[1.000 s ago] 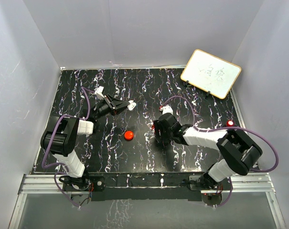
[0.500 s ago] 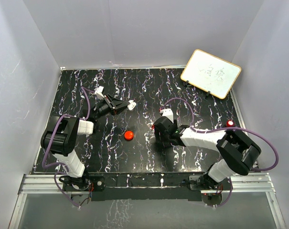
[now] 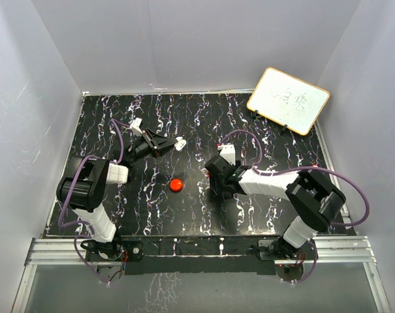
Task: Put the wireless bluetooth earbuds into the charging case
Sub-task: Adjust the earbud at the center of the board.
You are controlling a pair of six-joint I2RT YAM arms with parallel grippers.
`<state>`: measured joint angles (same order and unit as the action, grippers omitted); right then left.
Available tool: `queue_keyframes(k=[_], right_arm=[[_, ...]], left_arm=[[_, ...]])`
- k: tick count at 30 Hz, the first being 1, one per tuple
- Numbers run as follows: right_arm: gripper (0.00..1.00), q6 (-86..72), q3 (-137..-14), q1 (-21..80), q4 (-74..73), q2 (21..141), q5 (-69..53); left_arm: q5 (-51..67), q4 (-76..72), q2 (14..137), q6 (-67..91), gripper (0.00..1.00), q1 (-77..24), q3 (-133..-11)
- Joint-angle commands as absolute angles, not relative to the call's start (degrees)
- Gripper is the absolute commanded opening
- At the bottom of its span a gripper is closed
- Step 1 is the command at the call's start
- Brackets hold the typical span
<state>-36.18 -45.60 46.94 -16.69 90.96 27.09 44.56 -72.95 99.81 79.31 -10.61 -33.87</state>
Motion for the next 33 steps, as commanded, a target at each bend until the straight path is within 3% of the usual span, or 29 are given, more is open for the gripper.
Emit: queue_keyframes(k=[1, 9, 33], right_arm=[[0.66, -36.76, -45.75, 46.98, -24.69, 95.07, 30.91], [0.66, -36.51, -43.38, 47.38, -24.96, 89.61, 27.59], [0.68, -41.96, -43.67, 49.97, -30.74, 90.04, 30.5]], left_arm=[[45.94, -75.6, 99.65, 79.29, 0.0, -10.37, -34.33], [45.98, -77.41, 100.83, 80.22, 0.0, -10.24, -34.09], [46.34, -77.59, 101.05, 80.43, 0.0, -10.28, -34.63]])
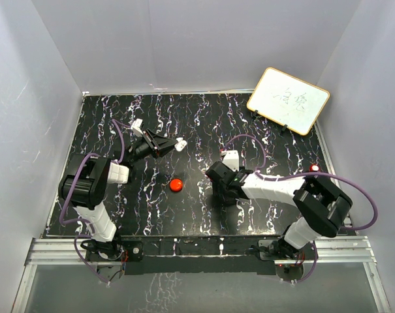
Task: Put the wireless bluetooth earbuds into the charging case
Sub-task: Adjust the earbud at the center of the board.
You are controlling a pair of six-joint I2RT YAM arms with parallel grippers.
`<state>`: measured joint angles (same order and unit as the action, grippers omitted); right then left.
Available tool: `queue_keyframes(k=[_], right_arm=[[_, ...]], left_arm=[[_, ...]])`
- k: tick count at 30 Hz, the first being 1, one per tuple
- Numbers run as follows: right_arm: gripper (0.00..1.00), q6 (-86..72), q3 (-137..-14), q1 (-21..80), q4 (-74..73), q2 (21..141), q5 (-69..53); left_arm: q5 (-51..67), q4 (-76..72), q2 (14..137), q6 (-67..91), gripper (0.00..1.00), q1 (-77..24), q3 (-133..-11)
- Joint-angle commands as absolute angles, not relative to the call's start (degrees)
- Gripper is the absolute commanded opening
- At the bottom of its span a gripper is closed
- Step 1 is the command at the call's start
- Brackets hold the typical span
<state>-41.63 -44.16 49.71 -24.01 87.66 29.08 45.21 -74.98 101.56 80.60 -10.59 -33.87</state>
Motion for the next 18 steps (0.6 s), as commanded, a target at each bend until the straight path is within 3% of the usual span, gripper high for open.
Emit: queue_keyframes(k=[1, 18], right_arm=[[0.68, -42.28, -43.71, 49.98, -30.85, 90.28, 30.67], [0.69, -39.58, -44.35, 44.82, -27.18, 91.7, 32.17]], left_arm=[[46.32, -77.69, 101.07, 80.5, 0.0, -10.28, -34.56], [46.32, -78.4, 100.55, 81.05, 0.0, -10.28, -34.21]])
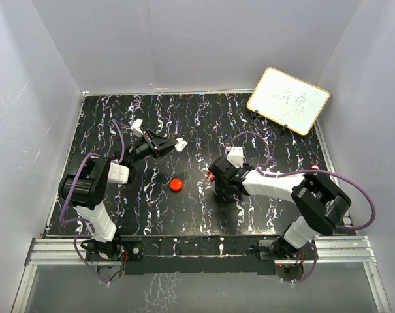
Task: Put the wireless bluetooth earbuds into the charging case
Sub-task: Adjust the earbud at the center of the board.
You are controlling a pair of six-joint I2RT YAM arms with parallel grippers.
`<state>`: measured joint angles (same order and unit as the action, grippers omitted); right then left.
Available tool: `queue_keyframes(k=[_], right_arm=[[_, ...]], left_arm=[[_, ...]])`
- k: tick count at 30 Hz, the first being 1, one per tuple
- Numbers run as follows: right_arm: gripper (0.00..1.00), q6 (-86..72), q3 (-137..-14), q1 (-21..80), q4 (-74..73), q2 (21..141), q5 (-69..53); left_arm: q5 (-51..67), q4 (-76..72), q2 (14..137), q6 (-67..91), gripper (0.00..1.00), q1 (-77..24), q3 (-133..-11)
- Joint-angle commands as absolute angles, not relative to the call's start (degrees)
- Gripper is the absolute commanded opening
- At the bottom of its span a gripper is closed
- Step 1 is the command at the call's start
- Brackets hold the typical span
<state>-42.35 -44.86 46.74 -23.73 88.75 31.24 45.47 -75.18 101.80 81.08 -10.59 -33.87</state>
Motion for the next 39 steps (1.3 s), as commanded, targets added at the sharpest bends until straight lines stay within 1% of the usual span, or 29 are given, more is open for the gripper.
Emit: queue_keyframes(k=[1, 7, 14, 21, 25, 28, 34, 39], right_arm=[[0.69, -39.15, -44.63, 44.29, -26.74, 92.12, 32.12], [0.69, -36.77, -45.75, 40.31, -24.18, 94.79, 30.19], [0.69, -35.29, -46.04, 37.57, -22.47, 94.2, 29.07], [0.69, -31.47, -42.8, 37.56, -14.51, 84.92, 21.14], [0.68, -29.09, -40.82, 37.59, -10.63, 81.13, 14.15], [0.68, -29.02, -39.47, 37.61, -9.01, 79.16, 12.25], [0.67, -29.39, -39.27, 37.6, -10.28, 76.32, 14.12], [0.66, -29.66, -41.26, 38.74, -15.83, 78.15, 15.52]], left_arm=[[46.34, -78.4, 100.55, 81.08, 0.0, -10.28, -34.19], [46.41, -78.16, 100.22, 81.0, 0.0, -10.18, -34.02], [46.41, -78.89, 100.61, 81.31, 0.0, -10.2, -33.75], [46.32, -78.97, 100.74, 81.3, 0.0, -10.15, -33.66], [46.32, -79.19, 100.79, 81.39, 0.0, -10.19, -33.57], [46.32, -78.9, 100.51, 81.17, 0.0, -10.19, -33.57], [46.32, -78.19, 100.2, 80.9, 0.0, -10.2, -33.72], [46.36, -77.88, 100.2, 80.79, 0.0, -10.19, -34.18]])
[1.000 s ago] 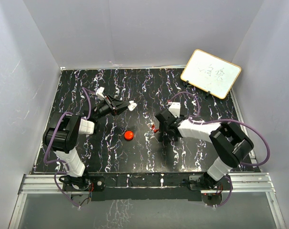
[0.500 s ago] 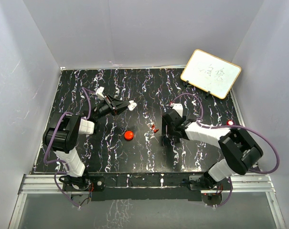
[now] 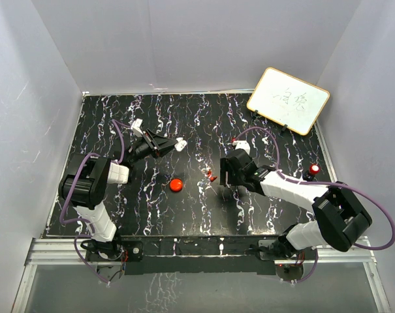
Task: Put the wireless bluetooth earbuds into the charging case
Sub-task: Adjust the earbud at the center of the board.
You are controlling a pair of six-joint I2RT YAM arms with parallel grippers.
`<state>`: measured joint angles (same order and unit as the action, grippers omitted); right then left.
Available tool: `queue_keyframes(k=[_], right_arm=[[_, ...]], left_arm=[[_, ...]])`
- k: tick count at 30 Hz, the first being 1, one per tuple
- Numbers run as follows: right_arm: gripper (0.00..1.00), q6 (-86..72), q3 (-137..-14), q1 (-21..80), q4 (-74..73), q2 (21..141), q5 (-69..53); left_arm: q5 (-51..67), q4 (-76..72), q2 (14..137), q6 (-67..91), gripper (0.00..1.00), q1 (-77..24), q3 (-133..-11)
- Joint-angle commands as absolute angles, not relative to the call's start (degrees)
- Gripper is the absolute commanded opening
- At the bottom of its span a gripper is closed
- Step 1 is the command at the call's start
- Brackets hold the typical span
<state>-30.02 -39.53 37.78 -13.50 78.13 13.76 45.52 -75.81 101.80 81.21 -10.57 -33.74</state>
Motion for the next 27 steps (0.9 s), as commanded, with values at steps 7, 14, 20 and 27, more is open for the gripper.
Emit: queue_keyframes(k=[7, 14, 20, 27], right_arm=[[0.66, -29.71, -39.84, 40.98, -15.82, 77.72, 16.24], [0.61, -29.87, -39.9, 42.34, -16.59, 79.55, 16.69], [0.56, -29.89, -40.77, 44.34, -16.71, 82.1, 19.6], [0.5, -29.36, -42.98, 45.91, -17.19, 86.22, 22.45]], left_arm=[[46.45, -77.78, 100.28, 80.78, 0.0, -10.18, -34.09], [46.28, -77.96, 100.39, 80.69, 0.0, -10.2, -33.84], [46.28, -78.14, 100.46, 80.83, 0.0, -10.18, -33.58], [46.32, -78.48, 100.29, 80.86, 0.0, -10.15, -33.32]])
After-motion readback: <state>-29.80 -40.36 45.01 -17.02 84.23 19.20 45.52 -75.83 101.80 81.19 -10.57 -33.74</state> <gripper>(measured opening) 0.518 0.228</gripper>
